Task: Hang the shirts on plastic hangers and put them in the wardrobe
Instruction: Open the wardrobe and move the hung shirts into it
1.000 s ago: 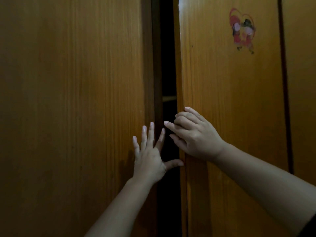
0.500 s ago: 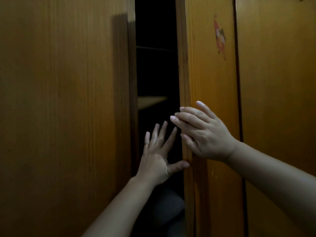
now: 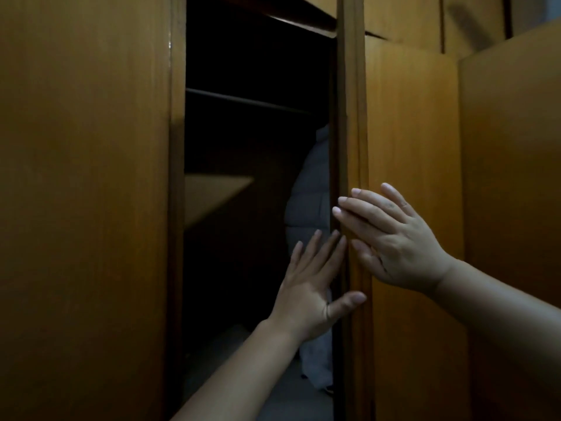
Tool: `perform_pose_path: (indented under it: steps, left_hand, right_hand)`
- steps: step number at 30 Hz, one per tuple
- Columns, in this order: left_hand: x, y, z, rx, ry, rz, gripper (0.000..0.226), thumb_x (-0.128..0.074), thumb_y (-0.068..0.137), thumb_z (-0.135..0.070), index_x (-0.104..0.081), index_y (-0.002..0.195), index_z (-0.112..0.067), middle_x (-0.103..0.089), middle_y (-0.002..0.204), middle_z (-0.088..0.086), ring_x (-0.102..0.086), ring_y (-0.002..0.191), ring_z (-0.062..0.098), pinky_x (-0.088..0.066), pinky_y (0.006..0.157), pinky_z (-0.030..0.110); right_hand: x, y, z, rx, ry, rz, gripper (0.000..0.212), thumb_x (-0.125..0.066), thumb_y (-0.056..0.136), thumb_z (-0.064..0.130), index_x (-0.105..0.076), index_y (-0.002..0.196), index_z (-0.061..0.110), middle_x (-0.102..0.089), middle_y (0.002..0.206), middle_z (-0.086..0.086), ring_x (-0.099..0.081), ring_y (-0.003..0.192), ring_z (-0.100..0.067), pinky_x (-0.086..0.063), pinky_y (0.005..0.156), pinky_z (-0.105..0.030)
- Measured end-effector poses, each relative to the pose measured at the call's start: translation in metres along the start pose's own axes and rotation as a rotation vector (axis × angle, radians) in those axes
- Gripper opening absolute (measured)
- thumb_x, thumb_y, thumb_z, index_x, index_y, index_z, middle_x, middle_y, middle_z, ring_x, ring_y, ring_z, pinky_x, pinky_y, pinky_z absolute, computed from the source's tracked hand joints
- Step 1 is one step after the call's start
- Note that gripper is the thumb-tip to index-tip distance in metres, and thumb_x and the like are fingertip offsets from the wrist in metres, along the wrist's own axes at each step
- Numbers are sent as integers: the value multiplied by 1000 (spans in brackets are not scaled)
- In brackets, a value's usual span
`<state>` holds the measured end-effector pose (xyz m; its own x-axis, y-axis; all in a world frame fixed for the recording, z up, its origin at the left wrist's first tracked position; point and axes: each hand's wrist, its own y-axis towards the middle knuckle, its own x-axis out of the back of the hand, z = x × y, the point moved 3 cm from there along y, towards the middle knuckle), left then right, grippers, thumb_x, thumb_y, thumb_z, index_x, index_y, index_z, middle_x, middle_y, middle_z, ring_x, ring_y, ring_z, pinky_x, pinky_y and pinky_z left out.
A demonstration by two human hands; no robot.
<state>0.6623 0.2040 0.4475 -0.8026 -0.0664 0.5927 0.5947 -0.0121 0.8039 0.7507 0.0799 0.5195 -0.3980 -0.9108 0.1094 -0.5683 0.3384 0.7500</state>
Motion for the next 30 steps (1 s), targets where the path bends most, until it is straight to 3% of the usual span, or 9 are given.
perform_pose_path:
  steps: [4, 10, 16, 19, 24, 28, 30]
  left_hand:
    - [-18, 18, -39, -29, -16, 56, 90, -14, 75, -84, 6, 147, -34, 13, 153, -20, 24, 141, -1, 17, 117, 31]
    - [-48, 46, -75, -121, 13, 216, 114, -59, 72, -74, 23, 141, -35, 25, 152, -14, 29, 141, 6, 18, 117, 35]
    - [-86, 73, -106, -155, 44, 248, 124, -63, 68, -74, 35, 135, -37, 32, 150, -9, 27, 142, 13, 12, 119, 41]
    - [-99, 82, -117, -100, 32, 270, 124, -64, 67, -74, 43, 123, -46, 33, 151, -8, 27, 143, 15, 11, 119, 42]
    - [-124, 106, -146, -5, 29, 322, 122, -64, 69, -73, 30, 140, -40, 25, 158, -1, 22, 145, 21, 7, 119, 46]
    - [-154, 123, -175, 27, -16, 367, 117, -63, 75, -68, 24, 146, -35, 24, 158, 0, 17, 146, 23, 3, 119, 44]
    - [-164, 126, -171, 46, -33, 361, 117, -62, 73, -69, 25, 145, -37, 26, 157, -4, 15, 147, 22, 1, 118, 44]
  right_hand:
    - [26, -27, -24, -62, -71, 71, 47, -32, 97, 38, -40, 138, 15, -43, 142, -9, -30, 138, -23, -19, 116, -44]
    - [48, -66, -59, -192, -173, 214, 54, -31, 96, 46, -35, 140, 14, -45, 142, -14, -29, 138, -27, -18, 116, -44]
    - [62, -99, -90, -268, -262, 281, 59, -24, 97, 50, -32, 141, 11, -39, 145, -15, -26, 139, -28, -15, 116, -42]
    - [64, -111, -102, -278, -305, 300, 61, -22, 97, 50, -28, 142, 10, -31, 148, -13, -23, 140, -28, -14, 116, -42]
    - [69, -136, -130, -337, -390, 405, 63, -15, 98, 49, -27, 142, 5, -28, 150, -17, -19, 141, -28, -13, 116, -43]
    - [73, -164, -161, -381, -402, 523, 68, -8, 99, 51, -31, 140, 2, -31, 149, -20, -24, 140, -34, -30, 111, -51]
    - [73, -168, -170, -348, -402, 554, 68, -7, 99, 51, -31, 139, 2, -31, 149, -20, -25, 139, -35, -32, 108, -52]
